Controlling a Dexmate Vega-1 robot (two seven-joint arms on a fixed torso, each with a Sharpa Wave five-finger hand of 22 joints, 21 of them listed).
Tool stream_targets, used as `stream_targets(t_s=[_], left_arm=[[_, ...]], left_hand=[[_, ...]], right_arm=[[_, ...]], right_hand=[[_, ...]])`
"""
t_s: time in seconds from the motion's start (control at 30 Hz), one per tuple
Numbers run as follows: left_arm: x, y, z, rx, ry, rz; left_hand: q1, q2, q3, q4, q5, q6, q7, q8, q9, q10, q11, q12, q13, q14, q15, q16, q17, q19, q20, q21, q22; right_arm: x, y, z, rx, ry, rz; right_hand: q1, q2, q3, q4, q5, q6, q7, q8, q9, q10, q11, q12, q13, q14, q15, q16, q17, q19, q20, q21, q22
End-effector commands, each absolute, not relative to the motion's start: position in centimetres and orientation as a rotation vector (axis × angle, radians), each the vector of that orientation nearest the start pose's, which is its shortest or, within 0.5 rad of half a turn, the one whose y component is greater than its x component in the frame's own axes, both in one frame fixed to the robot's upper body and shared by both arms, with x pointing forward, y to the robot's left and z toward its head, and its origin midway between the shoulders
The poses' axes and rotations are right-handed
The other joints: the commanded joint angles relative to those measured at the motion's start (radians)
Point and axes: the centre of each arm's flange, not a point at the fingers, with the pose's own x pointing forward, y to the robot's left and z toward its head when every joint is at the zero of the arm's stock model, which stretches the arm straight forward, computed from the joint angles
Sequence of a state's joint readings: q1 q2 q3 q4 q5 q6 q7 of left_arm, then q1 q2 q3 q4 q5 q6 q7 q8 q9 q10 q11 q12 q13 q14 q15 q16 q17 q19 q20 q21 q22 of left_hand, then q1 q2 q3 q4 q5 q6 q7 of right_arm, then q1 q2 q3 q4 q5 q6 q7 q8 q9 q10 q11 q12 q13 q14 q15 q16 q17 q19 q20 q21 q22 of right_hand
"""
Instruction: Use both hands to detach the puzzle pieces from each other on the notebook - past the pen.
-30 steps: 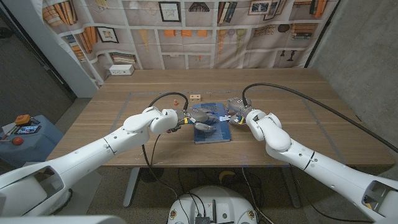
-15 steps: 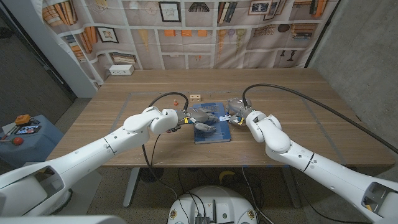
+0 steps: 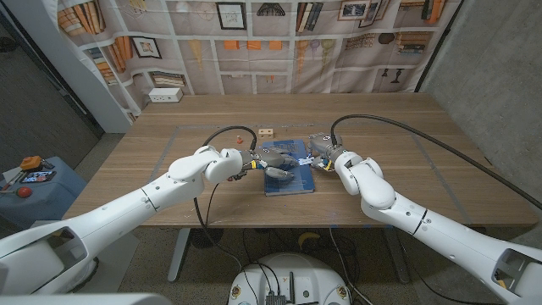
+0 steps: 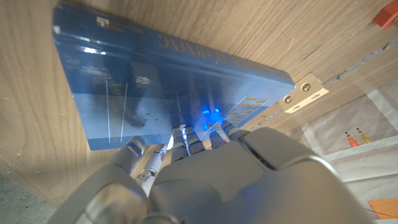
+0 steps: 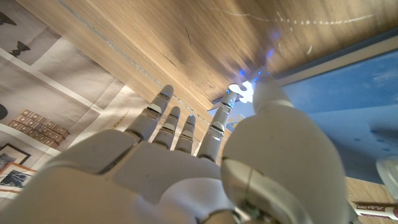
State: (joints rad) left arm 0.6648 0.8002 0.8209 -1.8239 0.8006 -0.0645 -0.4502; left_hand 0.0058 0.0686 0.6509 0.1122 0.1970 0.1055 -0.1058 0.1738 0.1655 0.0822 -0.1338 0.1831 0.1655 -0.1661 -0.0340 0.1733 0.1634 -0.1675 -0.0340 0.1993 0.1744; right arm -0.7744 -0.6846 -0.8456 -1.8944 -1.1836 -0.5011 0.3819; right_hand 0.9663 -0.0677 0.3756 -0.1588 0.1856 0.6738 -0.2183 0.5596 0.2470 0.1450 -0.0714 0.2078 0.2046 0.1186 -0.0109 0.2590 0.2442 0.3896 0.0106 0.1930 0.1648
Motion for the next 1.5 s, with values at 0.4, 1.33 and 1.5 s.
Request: stream_targets(t_s=[0.4,1.33,1.5], left_arm=[[57.78,12.01,-5.46,1.925,-0.569,-0.547],[58.06,12.13,-5.44,1.915,-0.559,-0.547],[58.14,12.09,-5.41,1.913,-0.556,-0.547]], left_hand=[[0.011,0.082,0.011,0.0,-0.004,0.011,0.004,0.004,0.004,0.021,-0.006,0.006,0.005,-0.008,-0.102,0.001,0.002,-0.118,-0.073,0.001,0.002],[0.012,0.081,0.016,-0.003,-0.004,0.015,0.007,0.006,0.004,0.033,-0.005,0.01,0.005,0.0,-0.102,0.002,0.001,-0.113,-0.071,0.002,0.002],[0.012,0.081,0.016,-0.004,-0.004,0.016,0.009,0.006,0.004,0.035,-0.005,0.01,0.005,0.001,-0.102,0.002,0.001,-0.113,-0.071,0.002,0.002]], right_arm=[[57.97,-13.26,-4.02,-1.887,-0.447,-0.071],[58.07,-13.26,-4.0,-1.877,-0.478,-0.077],[58.11,-13.28,-3.97,-1.876,-0.48,-0.079]], right_hand=[[0.017,0.013,0.0,-0.003,-0.003,0.084,-0.002,0.039,0.009,0.033,-0.01,0.013,0.0,0.023,-0.012,0.011,0.004,0.021,-0.01,0.006,0.006],[0.033,0.017,-0.005,-0.004,-0.003,0.164,-0.005,0.074,0.015,0.064,-0.026,0.015,-0.001,0.043,-0.028,0.02,0.007,0.038,-0.021,0.007,0.006],[0.036,0.019,-0.006,-0.004,-0.003,0.178,-0.005,0.081,0.017,0.069,-0.029,0.015,-0.001,0.048,-0.031,0.022,0.007,0.042,-0.024,0.008,0.006]])
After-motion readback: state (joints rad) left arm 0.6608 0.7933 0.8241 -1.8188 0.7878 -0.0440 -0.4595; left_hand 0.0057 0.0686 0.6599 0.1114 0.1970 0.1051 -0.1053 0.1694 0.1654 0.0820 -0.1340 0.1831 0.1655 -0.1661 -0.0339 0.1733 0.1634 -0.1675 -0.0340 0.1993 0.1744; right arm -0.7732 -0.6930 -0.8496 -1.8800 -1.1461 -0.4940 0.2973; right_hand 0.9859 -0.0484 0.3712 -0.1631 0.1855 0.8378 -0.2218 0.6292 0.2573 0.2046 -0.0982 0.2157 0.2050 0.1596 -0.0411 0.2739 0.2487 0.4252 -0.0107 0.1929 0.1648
